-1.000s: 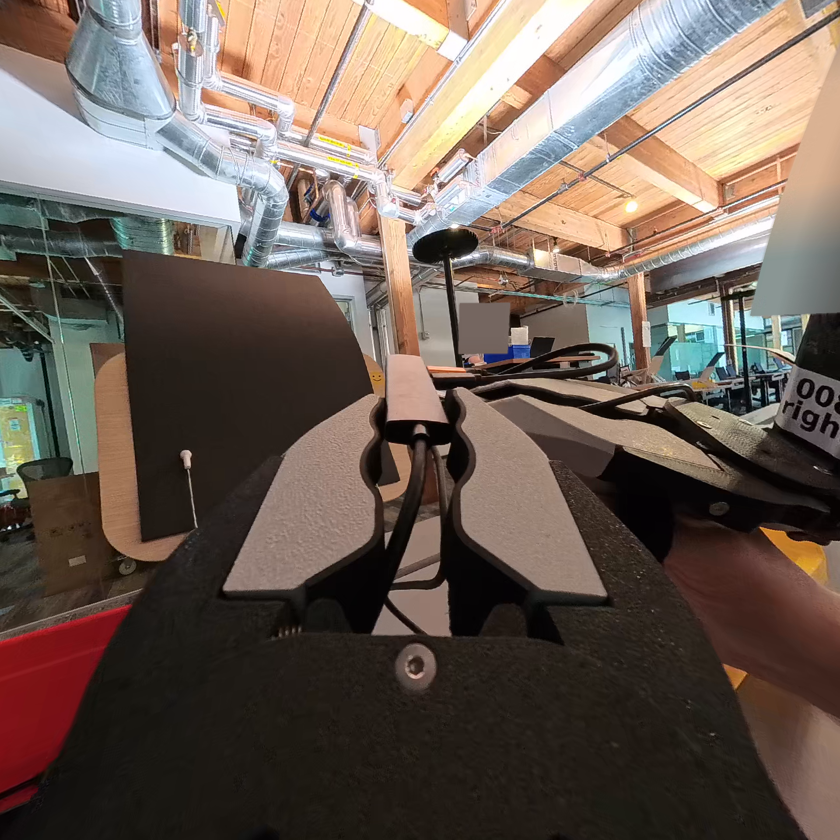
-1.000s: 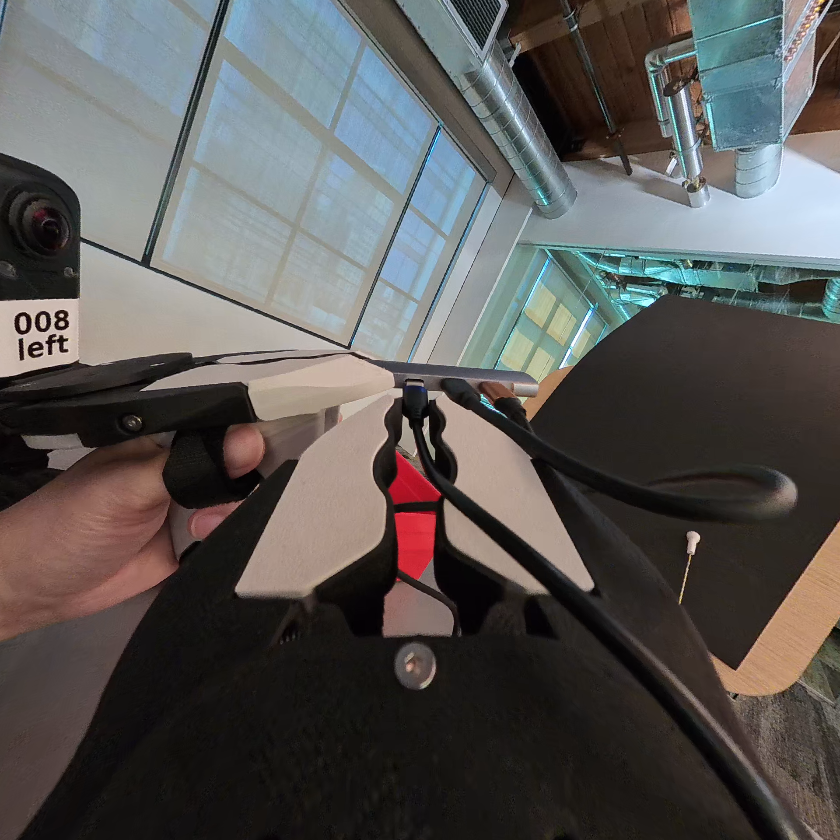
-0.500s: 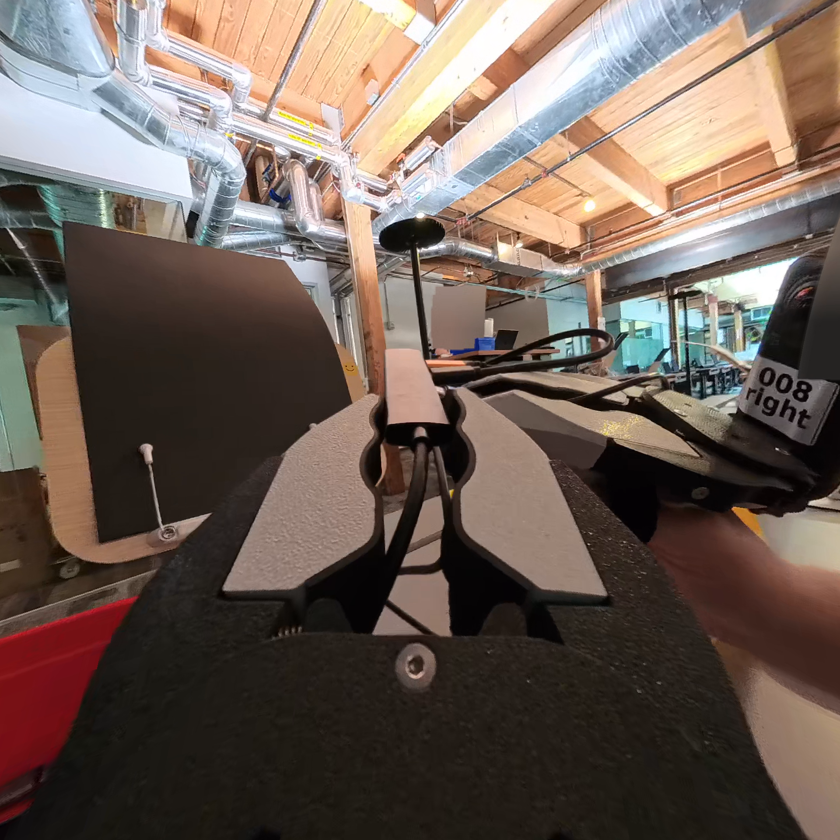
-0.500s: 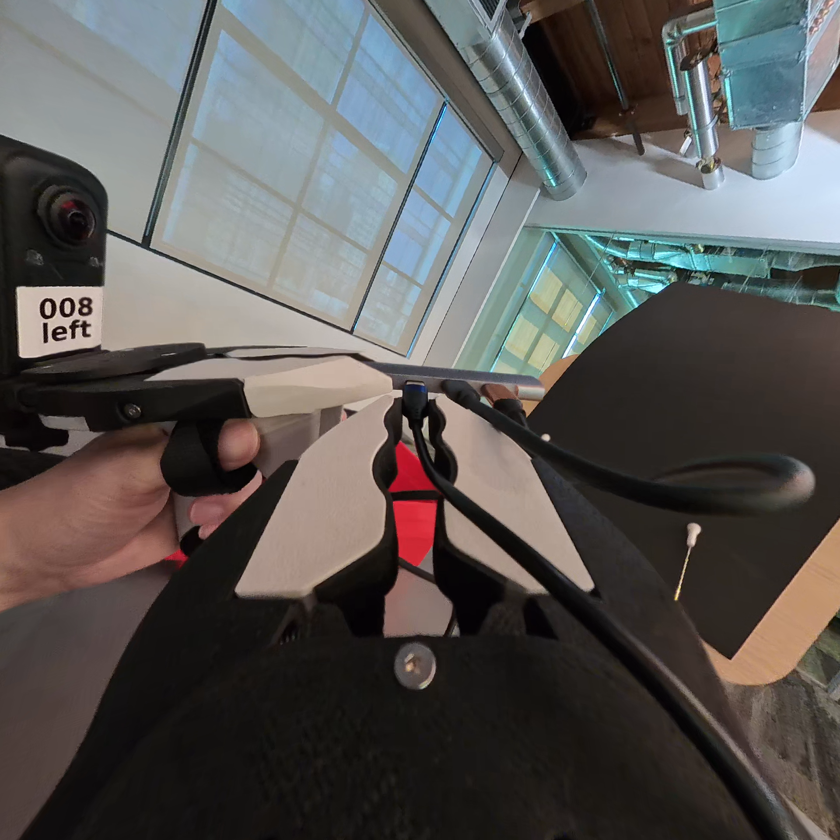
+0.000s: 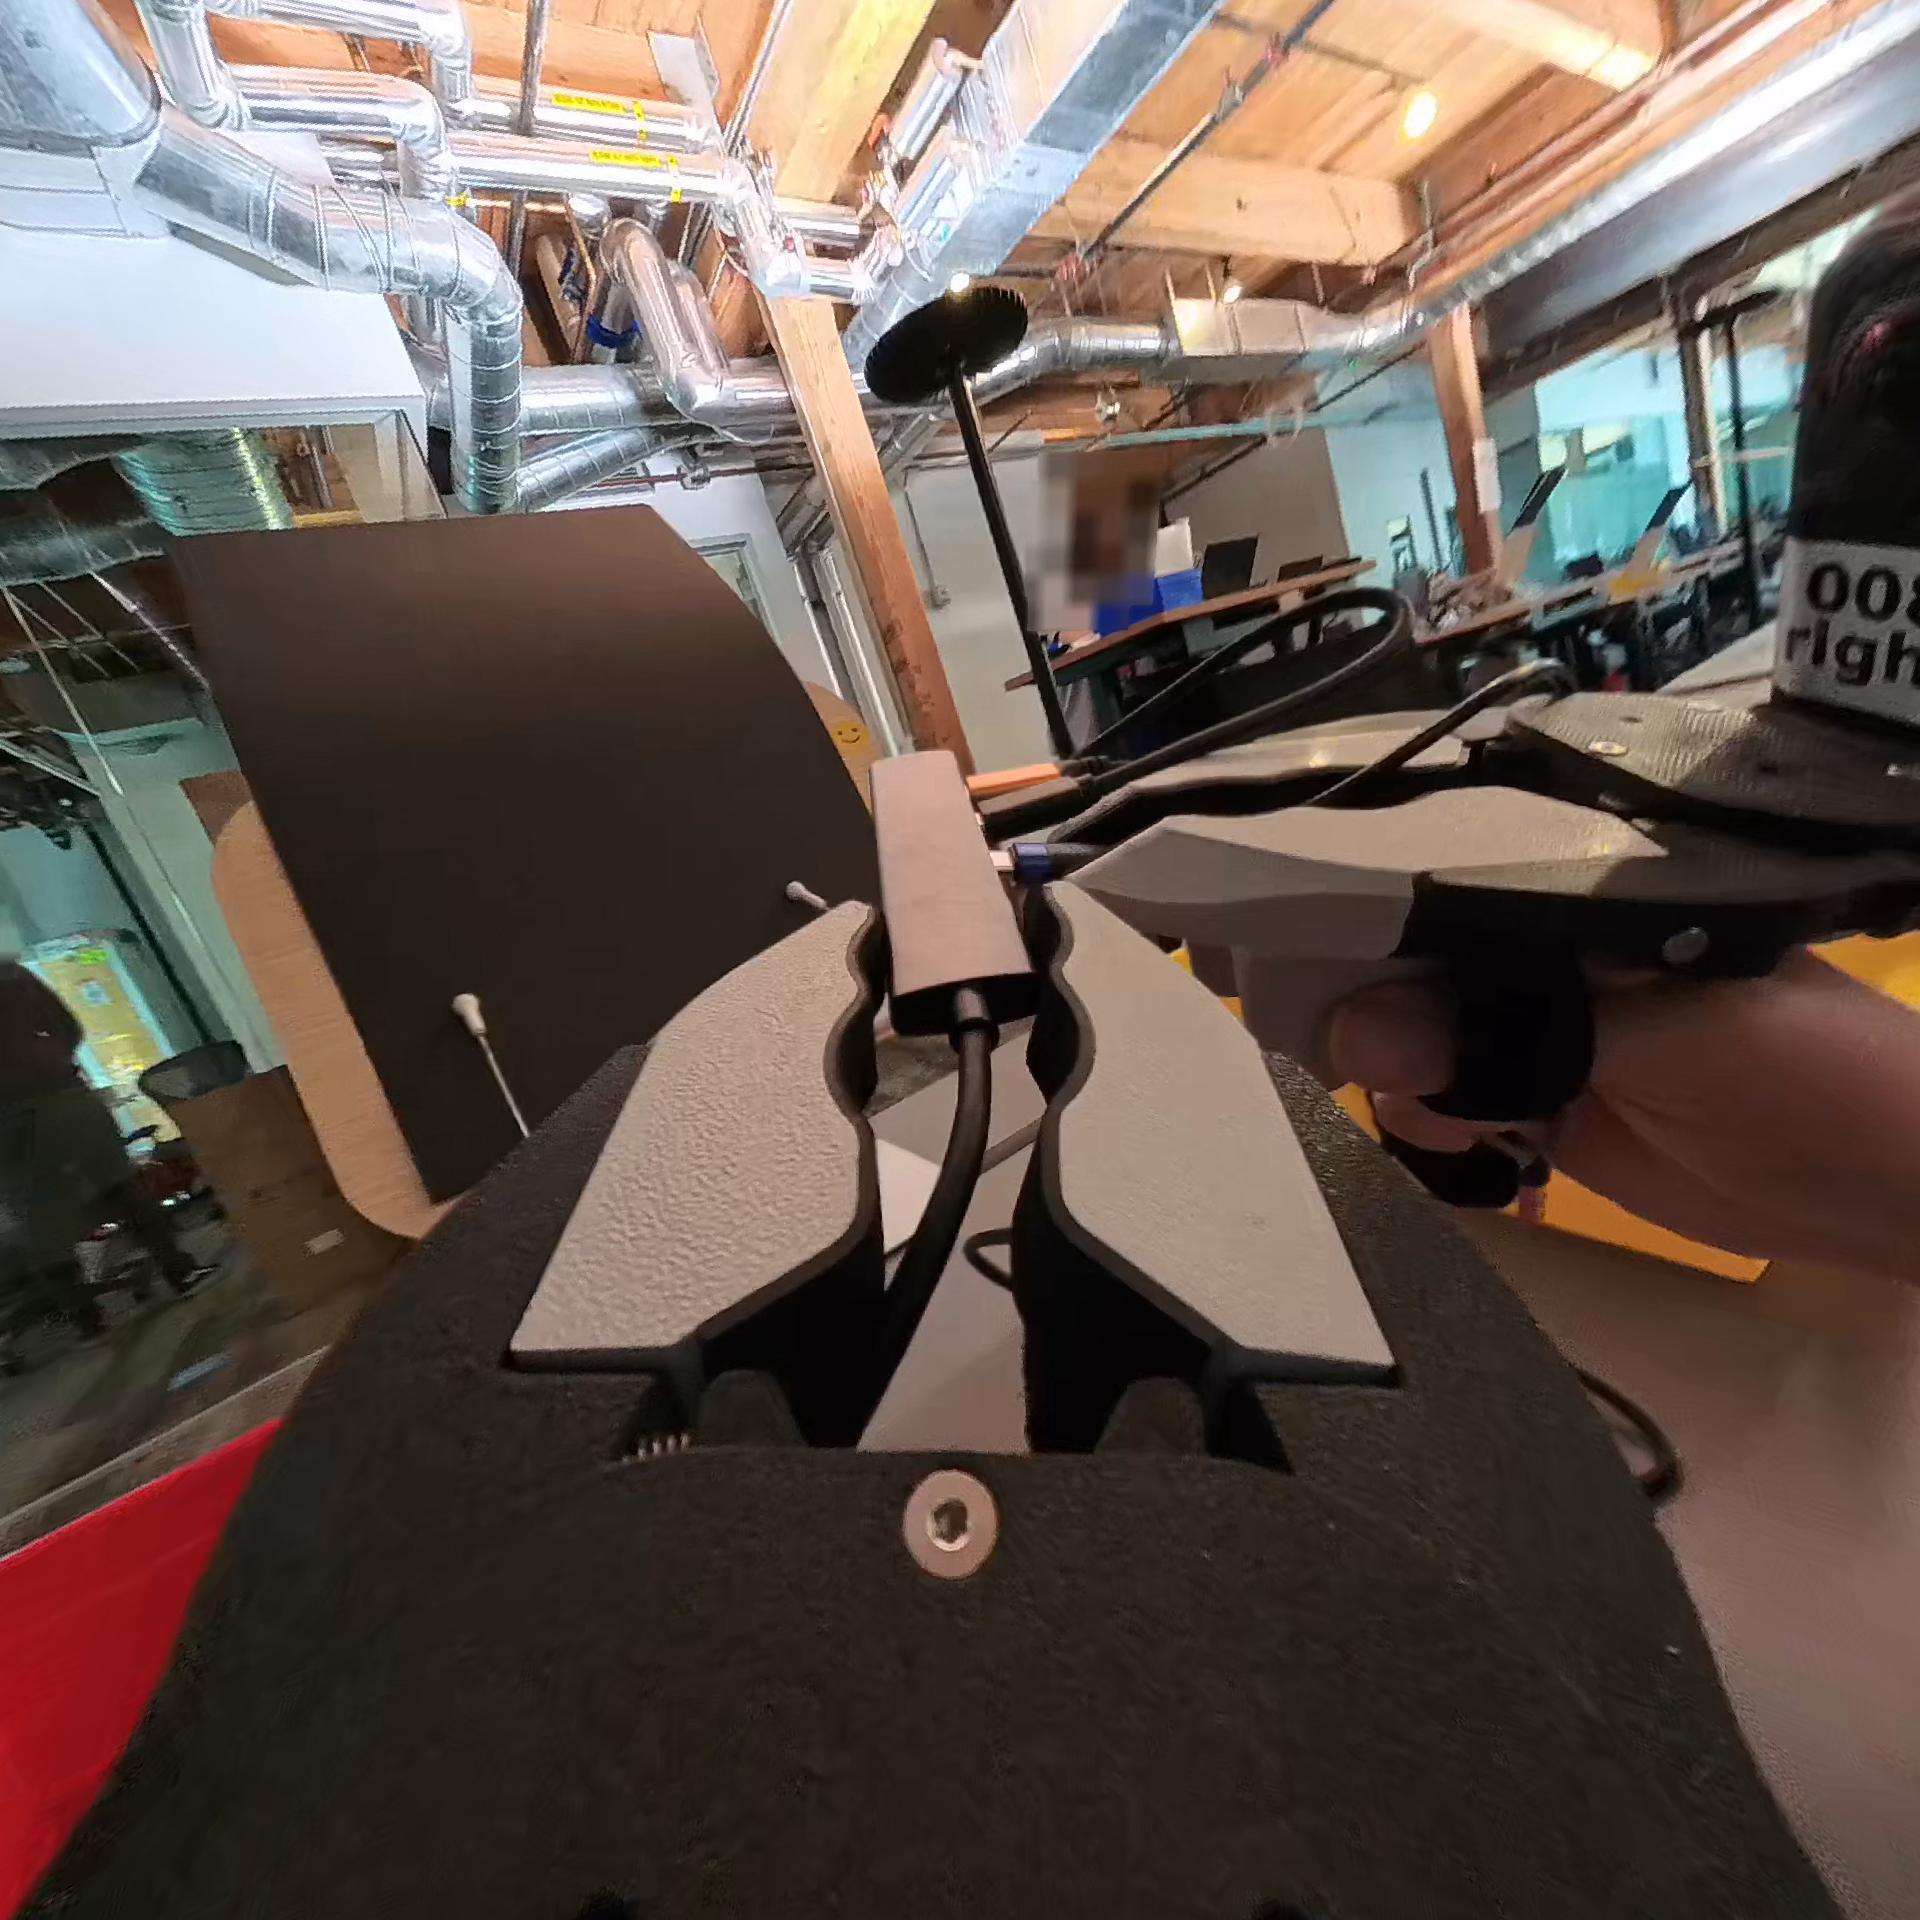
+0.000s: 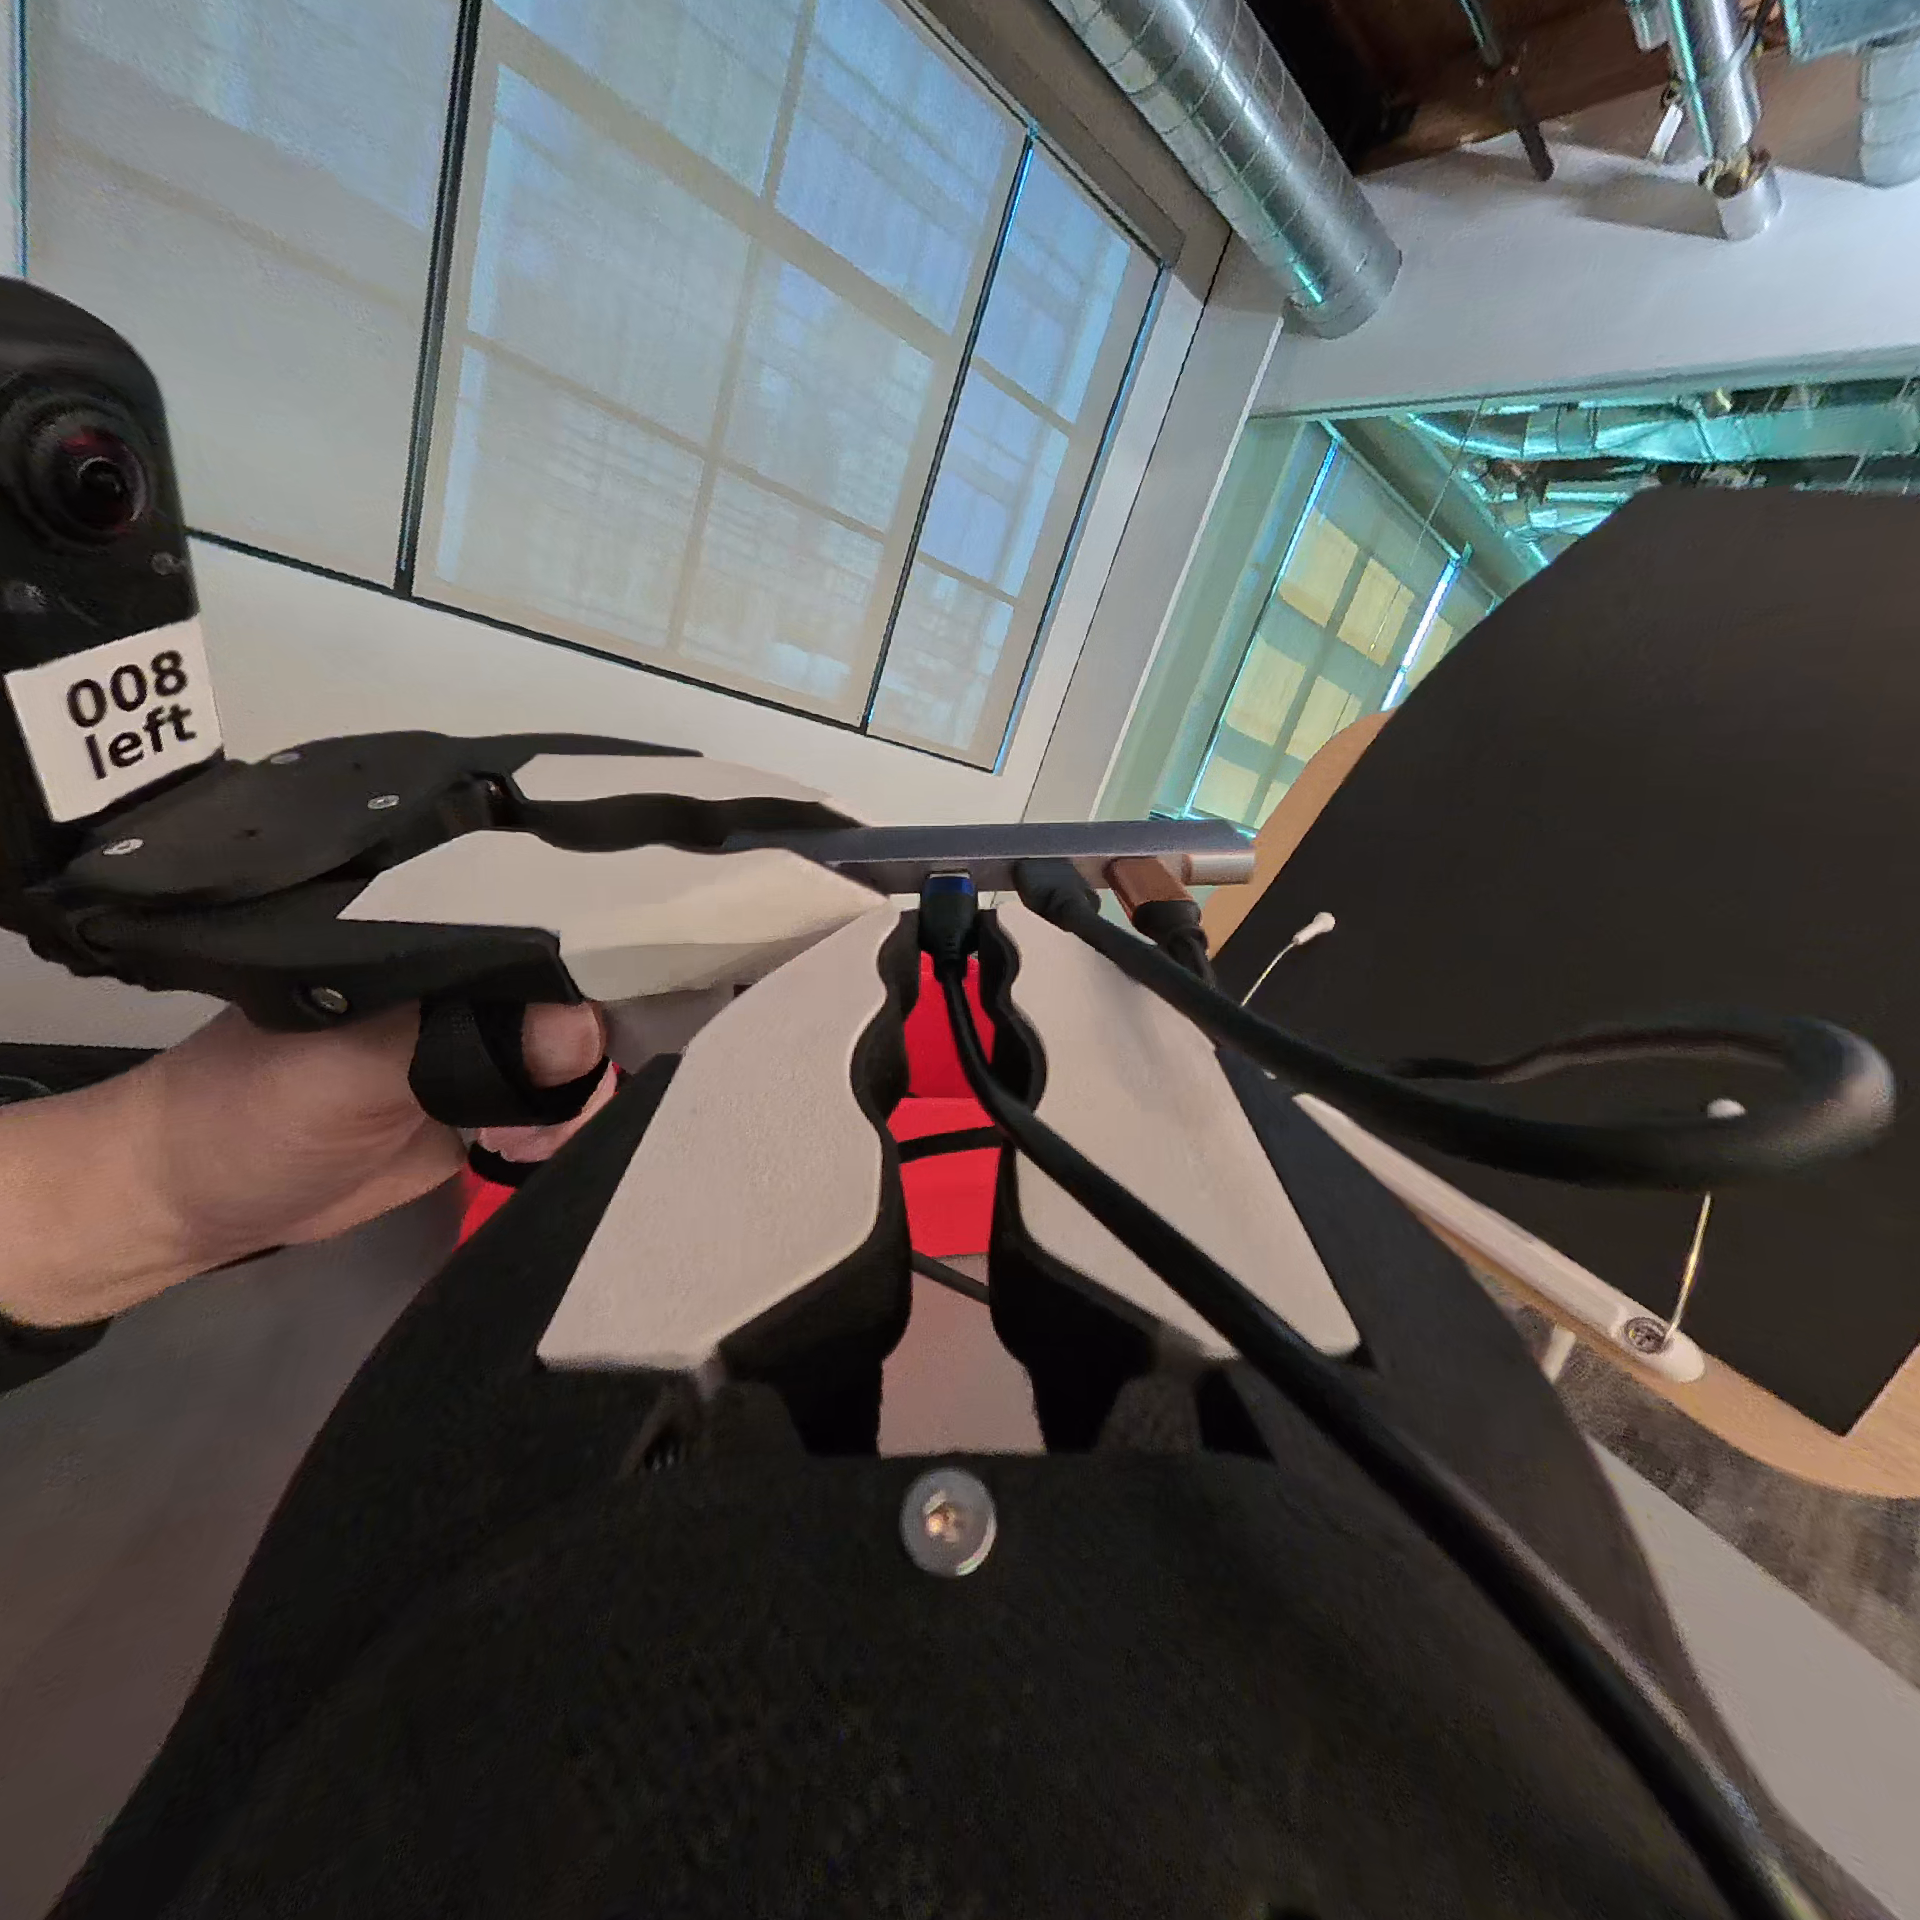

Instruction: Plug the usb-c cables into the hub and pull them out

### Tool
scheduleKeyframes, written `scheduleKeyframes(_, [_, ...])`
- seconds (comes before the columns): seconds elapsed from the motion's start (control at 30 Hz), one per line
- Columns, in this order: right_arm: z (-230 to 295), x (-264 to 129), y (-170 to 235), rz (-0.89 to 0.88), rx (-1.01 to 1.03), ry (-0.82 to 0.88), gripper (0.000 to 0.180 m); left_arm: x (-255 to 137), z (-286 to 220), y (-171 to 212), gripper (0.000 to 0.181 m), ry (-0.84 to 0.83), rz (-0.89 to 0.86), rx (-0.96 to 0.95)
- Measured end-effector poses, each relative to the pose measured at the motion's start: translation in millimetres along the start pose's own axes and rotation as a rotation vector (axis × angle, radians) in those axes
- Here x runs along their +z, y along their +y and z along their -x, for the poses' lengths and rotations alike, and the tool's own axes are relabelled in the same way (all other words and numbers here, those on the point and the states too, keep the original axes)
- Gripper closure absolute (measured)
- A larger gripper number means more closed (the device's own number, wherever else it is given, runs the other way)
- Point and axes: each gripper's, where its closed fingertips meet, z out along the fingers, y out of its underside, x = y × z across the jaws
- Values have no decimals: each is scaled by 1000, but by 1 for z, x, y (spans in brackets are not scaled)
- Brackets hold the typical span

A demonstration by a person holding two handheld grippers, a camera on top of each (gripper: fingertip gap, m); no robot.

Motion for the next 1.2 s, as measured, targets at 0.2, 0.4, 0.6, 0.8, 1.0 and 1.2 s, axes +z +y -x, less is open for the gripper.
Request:
scheduleKeyframes(0.2, [1,-1,4,-7,-13,29,168,0,-1,7,156,21,55,69])
scheduleKeyframes(0.4, [-1,-1,4,-12,-11,47,168,1,-1,8,156,20,52,57])
scheduleKeyframes(0.6, [-11,0,6,20,-24,81,168,10,0,8,156,-53,7,-117])
scheduleKeyframes(0.8, [-12,0,7,20,-16,95,167,11,4,11,157,-96,2,-146])
scheduleKeyframes(1.0, [-10,1,4,20,-10,85,173,6,15,11,157,-117,-29,-224])
scheduleKeyframes(1.2, [-11,2,8,49,23,50,180,5,21,15,156,-143,-10,-244])
